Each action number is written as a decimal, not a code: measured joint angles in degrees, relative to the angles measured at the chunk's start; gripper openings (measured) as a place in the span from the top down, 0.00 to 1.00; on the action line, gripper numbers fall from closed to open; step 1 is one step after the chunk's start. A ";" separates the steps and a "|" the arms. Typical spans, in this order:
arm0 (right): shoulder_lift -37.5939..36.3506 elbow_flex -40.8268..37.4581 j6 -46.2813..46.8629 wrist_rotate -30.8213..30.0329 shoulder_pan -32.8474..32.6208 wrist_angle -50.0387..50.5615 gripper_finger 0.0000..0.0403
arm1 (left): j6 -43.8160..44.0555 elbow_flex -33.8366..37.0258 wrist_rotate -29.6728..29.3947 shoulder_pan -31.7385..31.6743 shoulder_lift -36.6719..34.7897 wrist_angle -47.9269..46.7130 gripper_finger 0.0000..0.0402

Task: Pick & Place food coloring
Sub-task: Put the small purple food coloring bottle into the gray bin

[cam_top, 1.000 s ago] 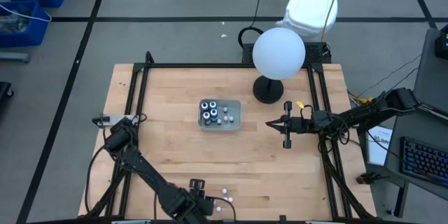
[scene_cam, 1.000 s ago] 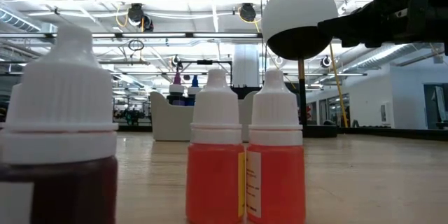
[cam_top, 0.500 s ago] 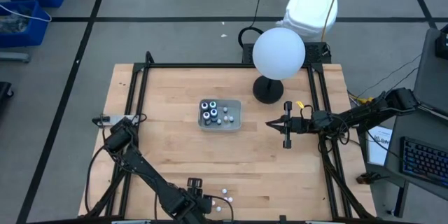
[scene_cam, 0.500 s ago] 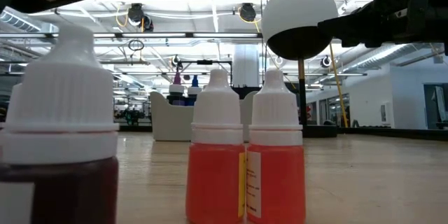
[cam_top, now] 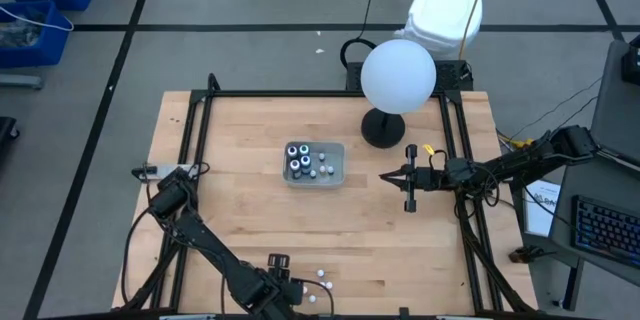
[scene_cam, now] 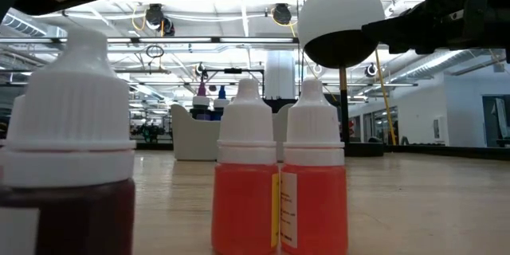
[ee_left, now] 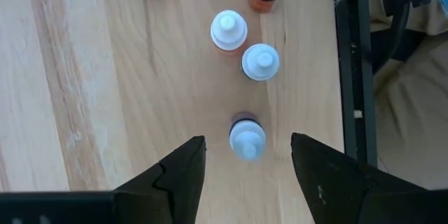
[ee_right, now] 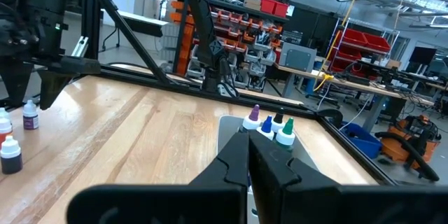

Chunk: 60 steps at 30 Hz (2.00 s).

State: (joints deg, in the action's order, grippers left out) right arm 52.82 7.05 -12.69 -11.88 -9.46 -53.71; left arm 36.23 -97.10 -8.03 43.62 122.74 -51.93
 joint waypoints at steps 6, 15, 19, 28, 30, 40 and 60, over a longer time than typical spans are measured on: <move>0.00 0.00 0.00 -0.02 0.00 0.00 1.00 | -1.79 0.02 -0.94 -0.04 0.00 2.02 0.47; 0.02 0.00 0.00 -0.02 0.00 0.00 1.00 | -2.02 0.15 0.95 -0.59 0.24 2.50 0.47; 0.02 0.00 0.00 -0.02 -0.01 -0.06 1.00 | -1.60 0.35 2.44 -0.78 1.32 1.83 0.47; 0.02 -0.02 0.00 -0.02 0.00 -0.04 1.00 | -1.63 0.26 2.30 -0.94 1.73 2.09 0.47; 0.02 0.00 0.00 -0.02 0.00 -0.03 1.00 | -2.01 0.26 2.41 -0.96 1.73 2.08 0.47; 0.02 0.00 0.00 -0.02 0.00 -0.02 1.00 | -1.62 0.26 2.53 -0.96 1.73 2.06 0.66; 0.02 0.00 0.11 -0.02 0.00 -0.02 1.00 | -7.77 0.20 -1.91 -2.25 -7.99 -13.73 0.83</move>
State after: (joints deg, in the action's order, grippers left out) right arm 52.84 7.05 -12.58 -11.90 -9.45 -53.74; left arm 28.46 -96.90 -9.94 41.37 114.75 -65.65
